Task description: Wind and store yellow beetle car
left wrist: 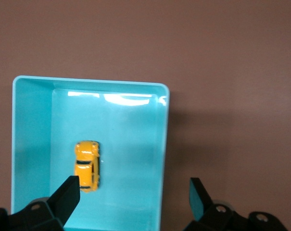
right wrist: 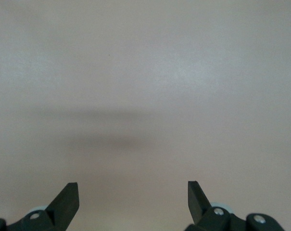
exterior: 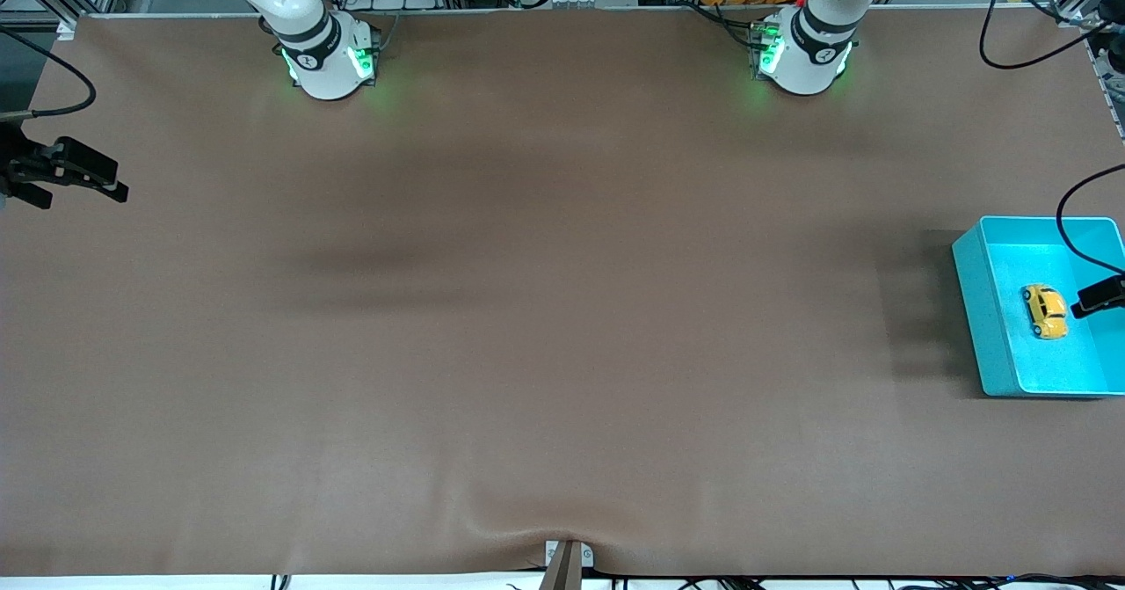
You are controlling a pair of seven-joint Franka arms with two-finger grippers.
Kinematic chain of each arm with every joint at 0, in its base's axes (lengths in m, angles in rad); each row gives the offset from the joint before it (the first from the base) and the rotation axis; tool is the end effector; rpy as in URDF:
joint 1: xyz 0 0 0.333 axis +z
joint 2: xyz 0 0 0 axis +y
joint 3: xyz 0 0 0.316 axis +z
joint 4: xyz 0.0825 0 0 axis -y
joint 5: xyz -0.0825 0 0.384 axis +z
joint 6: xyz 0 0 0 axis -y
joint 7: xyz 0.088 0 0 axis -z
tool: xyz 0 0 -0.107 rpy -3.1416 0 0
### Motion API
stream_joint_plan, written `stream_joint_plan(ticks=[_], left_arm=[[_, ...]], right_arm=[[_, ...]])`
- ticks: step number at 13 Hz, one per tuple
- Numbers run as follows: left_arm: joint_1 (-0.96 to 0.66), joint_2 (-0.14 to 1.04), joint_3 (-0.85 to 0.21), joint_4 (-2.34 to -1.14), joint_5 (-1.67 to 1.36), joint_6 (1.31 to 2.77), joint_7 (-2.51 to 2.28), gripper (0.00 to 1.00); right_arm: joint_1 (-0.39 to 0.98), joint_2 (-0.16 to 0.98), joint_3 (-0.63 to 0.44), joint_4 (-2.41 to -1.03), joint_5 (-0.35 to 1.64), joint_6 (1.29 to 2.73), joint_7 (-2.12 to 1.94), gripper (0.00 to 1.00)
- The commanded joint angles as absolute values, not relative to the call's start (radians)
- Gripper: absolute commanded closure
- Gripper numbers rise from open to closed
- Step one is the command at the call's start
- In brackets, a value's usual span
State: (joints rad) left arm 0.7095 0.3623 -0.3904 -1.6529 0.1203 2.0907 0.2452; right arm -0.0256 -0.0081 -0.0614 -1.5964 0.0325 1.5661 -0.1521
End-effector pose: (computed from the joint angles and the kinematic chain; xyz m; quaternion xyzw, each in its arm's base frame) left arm 0.6205 0.2405 0.4240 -0.9982 -0.0247 -0.0537 0.0017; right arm 0.5491 -0.0445 0.6165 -0.9993 -0.0324 0.0091 0.0177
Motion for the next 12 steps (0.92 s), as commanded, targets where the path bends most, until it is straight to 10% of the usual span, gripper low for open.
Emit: stream_joint_plan(ticks=[1, 12], left_arm=[[0.678, 0.290, -0.445, -1.674, 0.147, 2.051, 0.058, 0.00], [0.094, -0.046, -0.125, -1.671, 0.097, 1.635, -0.143, 0.00]], right_arm=[[-0.038, -0.006, -0.054, -1.594, 0.023, 1.568, -0.158, 0.00], [-0.037, -0.006, -0.052, -1.594, 0.025, 1.569, -0.158, 0.00]])
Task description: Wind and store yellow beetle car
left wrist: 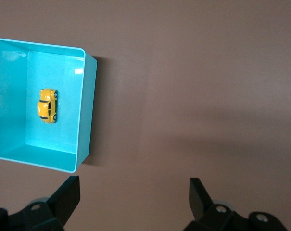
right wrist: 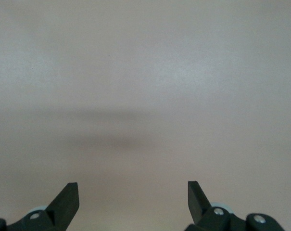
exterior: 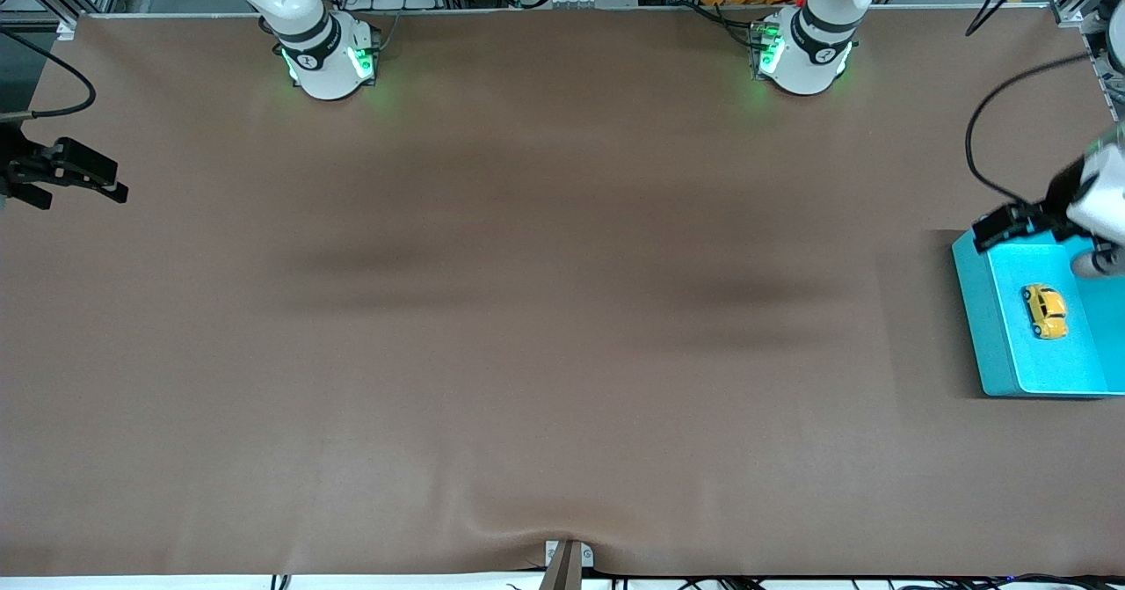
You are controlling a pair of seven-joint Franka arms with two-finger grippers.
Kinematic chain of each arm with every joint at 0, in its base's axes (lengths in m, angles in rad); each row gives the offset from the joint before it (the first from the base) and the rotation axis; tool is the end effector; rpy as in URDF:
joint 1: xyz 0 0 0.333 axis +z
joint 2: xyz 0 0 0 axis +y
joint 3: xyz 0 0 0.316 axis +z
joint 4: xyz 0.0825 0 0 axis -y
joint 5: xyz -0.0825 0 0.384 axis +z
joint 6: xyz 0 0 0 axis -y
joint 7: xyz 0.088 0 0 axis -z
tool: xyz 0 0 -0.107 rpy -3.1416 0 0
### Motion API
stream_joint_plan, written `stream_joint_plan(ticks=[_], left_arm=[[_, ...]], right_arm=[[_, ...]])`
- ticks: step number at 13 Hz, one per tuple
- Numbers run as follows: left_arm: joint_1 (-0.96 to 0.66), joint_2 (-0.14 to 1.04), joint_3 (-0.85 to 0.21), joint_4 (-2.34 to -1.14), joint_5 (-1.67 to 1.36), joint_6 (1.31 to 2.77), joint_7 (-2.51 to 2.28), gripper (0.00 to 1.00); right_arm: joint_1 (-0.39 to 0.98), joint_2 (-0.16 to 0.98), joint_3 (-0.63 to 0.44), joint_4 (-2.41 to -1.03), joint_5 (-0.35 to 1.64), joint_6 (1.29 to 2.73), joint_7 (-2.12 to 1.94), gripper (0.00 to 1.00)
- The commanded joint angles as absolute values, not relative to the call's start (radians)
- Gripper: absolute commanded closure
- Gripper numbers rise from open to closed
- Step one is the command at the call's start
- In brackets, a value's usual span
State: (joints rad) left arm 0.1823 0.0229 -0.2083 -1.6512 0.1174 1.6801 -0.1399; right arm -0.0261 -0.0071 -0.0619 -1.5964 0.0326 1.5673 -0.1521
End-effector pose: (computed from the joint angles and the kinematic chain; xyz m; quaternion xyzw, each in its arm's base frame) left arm 0.5689 -0.0022 0.5839 -0.9971 -0.0507 -0.0079 0.0555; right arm 0.5495 -0.0451 0.6161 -0.9993 -0.0319 0.0089 0.0177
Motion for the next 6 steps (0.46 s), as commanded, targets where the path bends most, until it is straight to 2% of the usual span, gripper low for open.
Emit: stream_joint_plan(ticks=[1, 6], left_arm=[[0.036, -0.069, -0.079, -1.671, 0.091, 1.614, -0.143, 0.00], [0.009, -0.057, -0.072, -1.568, 0.029, 1.520, -0.138, 0.00]], right_arm=[[-0.037, -0.006, -0.054, -1.592, 0.025, 1.568, -0.158, 0.00], [-0.037, -0.006, -0.054, -1.591, 0.025, 1.565, -0.158, 0.00]])
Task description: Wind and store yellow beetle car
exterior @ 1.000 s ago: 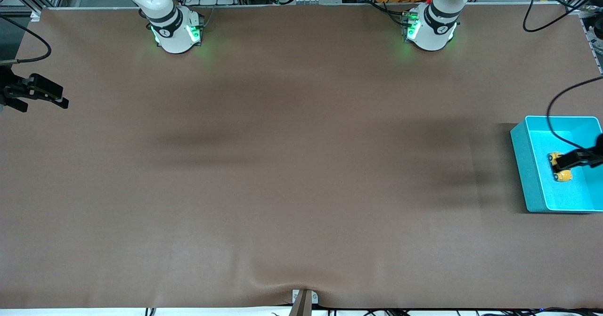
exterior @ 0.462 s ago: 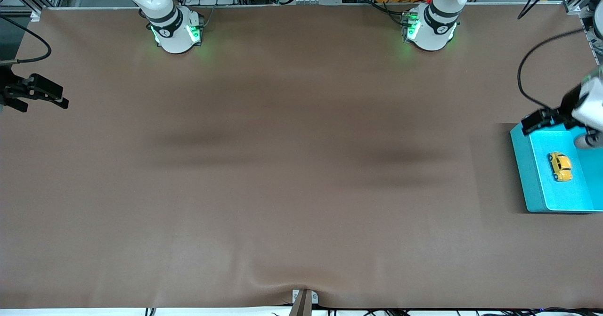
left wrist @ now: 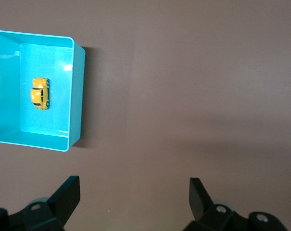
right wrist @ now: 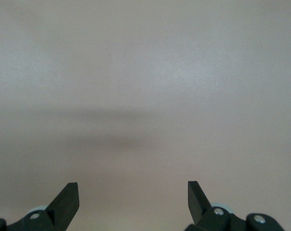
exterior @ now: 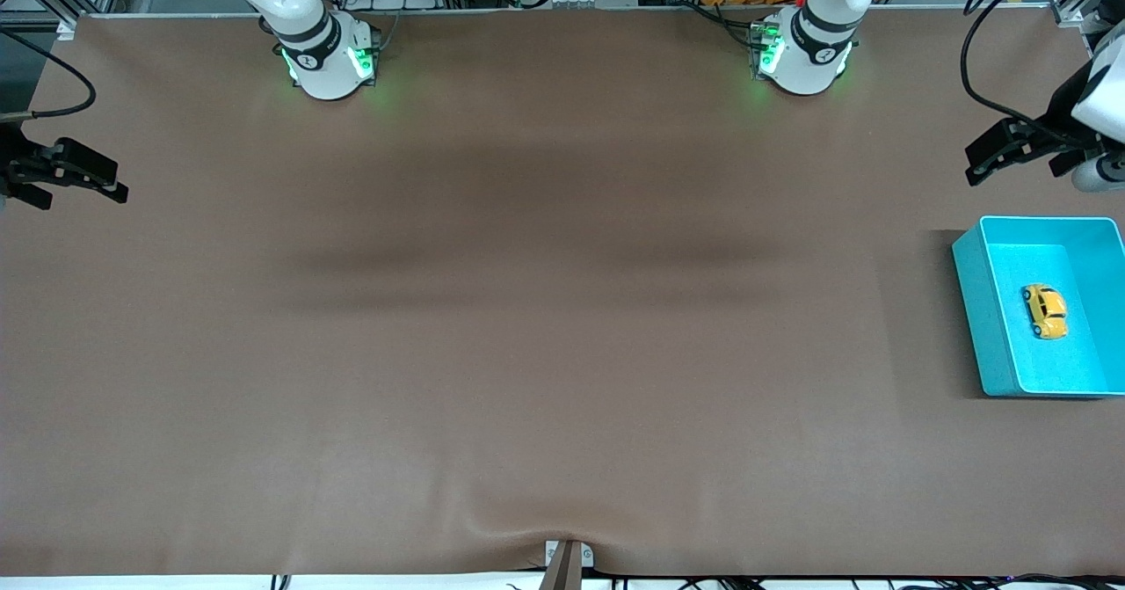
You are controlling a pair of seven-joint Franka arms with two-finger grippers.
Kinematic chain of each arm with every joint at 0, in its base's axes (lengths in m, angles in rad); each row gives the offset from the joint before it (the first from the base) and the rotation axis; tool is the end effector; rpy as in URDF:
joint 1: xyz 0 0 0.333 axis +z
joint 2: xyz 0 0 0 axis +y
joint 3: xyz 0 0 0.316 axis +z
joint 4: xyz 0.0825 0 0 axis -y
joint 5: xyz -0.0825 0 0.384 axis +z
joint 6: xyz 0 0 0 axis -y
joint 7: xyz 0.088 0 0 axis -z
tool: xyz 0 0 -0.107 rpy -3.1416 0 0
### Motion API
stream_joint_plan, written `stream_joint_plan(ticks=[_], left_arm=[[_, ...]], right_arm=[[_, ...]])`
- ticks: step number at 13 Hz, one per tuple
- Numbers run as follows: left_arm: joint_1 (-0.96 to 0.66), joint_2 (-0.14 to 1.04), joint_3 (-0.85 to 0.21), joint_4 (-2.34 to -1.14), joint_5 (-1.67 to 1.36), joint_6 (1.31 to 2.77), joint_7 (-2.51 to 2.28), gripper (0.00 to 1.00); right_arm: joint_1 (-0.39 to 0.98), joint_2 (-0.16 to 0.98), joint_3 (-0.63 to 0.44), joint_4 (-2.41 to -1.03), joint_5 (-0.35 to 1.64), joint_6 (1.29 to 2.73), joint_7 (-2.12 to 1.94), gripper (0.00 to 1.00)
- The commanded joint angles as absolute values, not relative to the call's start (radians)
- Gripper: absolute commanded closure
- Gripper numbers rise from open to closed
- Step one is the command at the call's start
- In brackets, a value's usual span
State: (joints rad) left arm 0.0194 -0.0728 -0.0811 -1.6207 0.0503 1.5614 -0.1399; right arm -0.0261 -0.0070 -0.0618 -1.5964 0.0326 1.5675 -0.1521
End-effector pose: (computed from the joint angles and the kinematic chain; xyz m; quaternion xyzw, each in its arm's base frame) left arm 0.5300 -0.0290 0.6397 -0.9988 -0.0396 -0.0094 0.0273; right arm 0.5496 -0.0450 0.6161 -0.9993 -0.0320 0.0089 0.0177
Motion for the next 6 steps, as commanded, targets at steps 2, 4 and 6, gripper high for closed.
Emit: stream_joint_plan(ticks=[2, 4, 6], left_arm=[[0.011, -0.055, -0.072, -1.545, 0.015, 1.493, -0.138, 0.00], [0.008, -0.055, -0.072, -1.514, 0.005, 1.457, -0.138, 0.00], [0.005, -0.055, -0.074, -1.511, 0.005, 1.456, -0.138, 0.00]], right_arm=[[-0.037, -0.006, -0.052, -1.592, 0.025, 1.562, -0.158, 0.00], [-0.038, -0.006, -0.054, -1.592, 0.026, 1.565, -0.158, 0.00], [-0.038, -0.008, -0.054, -1.588, 0.032, 1.562, -0.158, 0.00]])
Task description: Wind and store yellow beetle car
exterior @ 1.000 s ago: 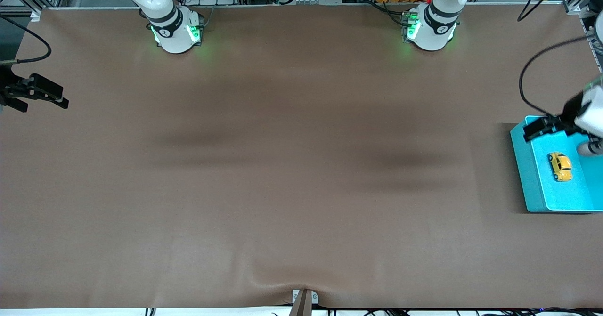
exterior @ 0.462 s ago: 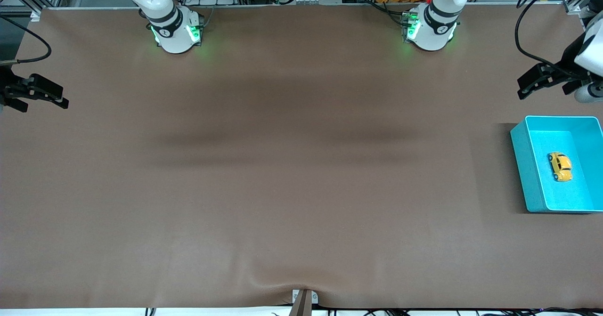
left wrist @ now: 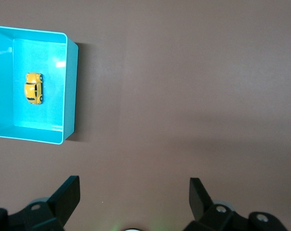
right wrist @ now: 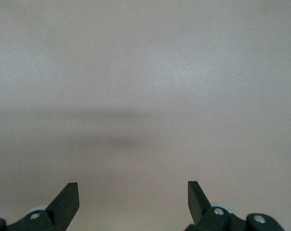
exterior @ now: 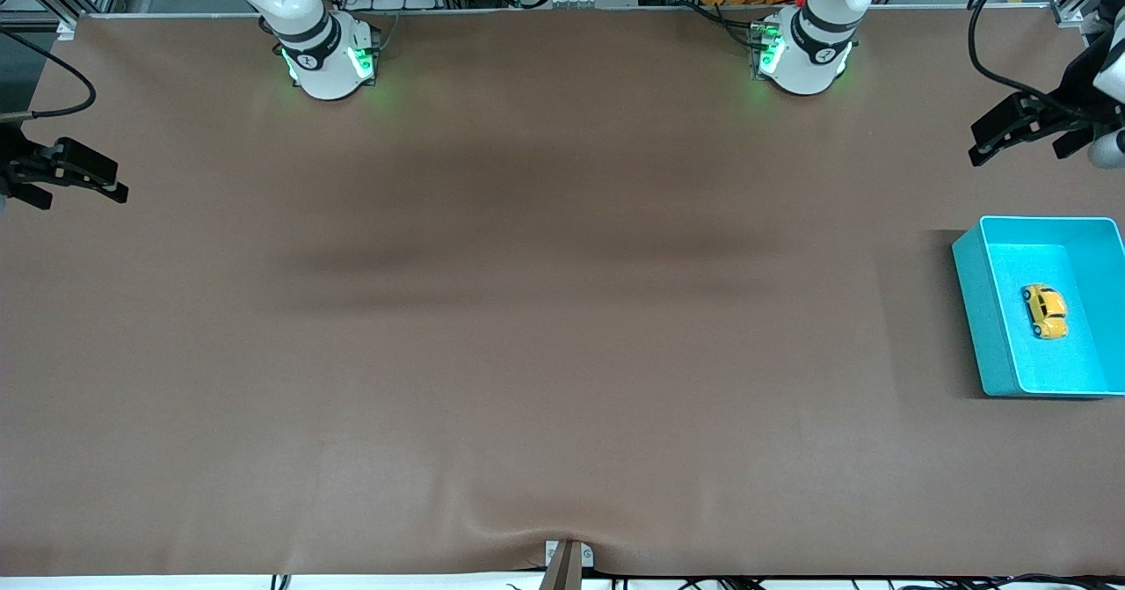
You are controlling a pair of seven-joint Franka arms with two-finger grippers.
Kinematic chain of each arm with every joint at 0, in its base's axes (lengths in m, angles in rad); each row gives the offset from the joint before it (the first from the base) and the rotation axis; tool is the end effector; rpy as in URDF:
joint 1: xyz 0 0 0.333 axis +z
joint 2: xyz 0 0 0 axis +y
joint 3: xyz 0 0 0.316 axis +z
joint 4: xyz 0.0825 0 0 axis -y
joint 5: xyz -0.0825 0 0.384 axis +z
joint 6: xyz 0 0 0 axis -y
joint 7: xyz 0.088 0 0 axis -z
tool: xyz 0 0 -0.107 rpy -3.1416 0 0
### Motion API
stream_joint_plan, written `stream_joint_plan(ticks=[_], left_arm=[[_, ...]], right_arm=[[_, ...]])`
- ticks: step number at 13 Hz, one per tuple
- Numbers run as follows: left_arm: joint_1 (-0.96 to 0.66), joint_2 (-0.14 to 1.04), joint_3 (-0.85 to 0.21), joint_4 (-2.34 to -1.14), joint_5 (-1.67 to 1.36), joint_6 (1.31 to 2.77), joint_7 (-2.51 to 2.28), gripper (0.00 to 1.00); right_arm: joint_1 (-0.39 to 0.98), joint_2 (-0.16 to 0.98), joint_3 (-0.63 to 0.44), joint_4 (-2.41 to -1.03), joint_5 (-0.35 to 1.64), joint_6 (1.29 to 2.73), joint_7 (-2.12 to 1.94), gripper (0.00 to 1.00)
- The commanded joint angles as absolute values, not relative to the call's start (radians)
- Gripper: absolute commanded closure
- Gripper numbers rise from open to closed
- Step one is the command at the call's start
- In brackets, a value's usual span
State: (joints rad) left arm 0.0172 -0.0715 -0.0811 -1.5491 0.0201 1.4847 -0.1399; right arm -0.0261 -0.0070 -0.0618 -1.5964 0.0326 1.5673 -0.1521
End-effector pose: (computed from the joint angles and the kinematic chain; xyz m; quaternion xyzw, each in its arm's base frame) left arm 0.5222 -0.0329 0.6655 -0.9992 -0.0390 -0.0047 0.0125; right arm 0.5495 -0.0450 0.6160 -0.9993 -0.0320 0.0090 0.0177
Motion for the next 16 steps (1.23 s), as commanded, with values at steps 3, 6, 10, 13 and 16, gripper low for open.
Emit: stream_joint_plan(ticks=[3, 6, 10, 13, 16], left_arm=[[-0.012, -0.034, -0.089, -1.513, -0.014, 1.456, -0.138, 0.00], [0.002, -0.035, -0.100, -1.511, -0.031, 1.456, -0.140, 0.00], [0.006, -0.037, -0.100, -1.519, -0.029, 1.456, -0.133, 0.00], [0.006, -0.037, -0.100, -1.522, -0.028, 1.454, -0.115, 0.00], [0.002, -0.037, -0.100, -1.523, -0.028, 1.439, -0.095, 0.00]], right_arm=[[-0.037, -0.008, -0.054, -1.588, 0.032, 1.562, -0.169, 0.00], [-0.035, -0.009, -0.054, -1.586, 0.032, 1.565, -0.172, 0.00], [-0.035, -0.011, -0.052, -1.586, 0.029, 1.565, -0.175, 0.00], [-0.034, -0.011, -0.051, -1.586, 0.025, 1.568, -0.175, 0.00], [-0.034, -0.011, -0.051, -1.586, 0.025, 1.568, -0.175, 0.00]])
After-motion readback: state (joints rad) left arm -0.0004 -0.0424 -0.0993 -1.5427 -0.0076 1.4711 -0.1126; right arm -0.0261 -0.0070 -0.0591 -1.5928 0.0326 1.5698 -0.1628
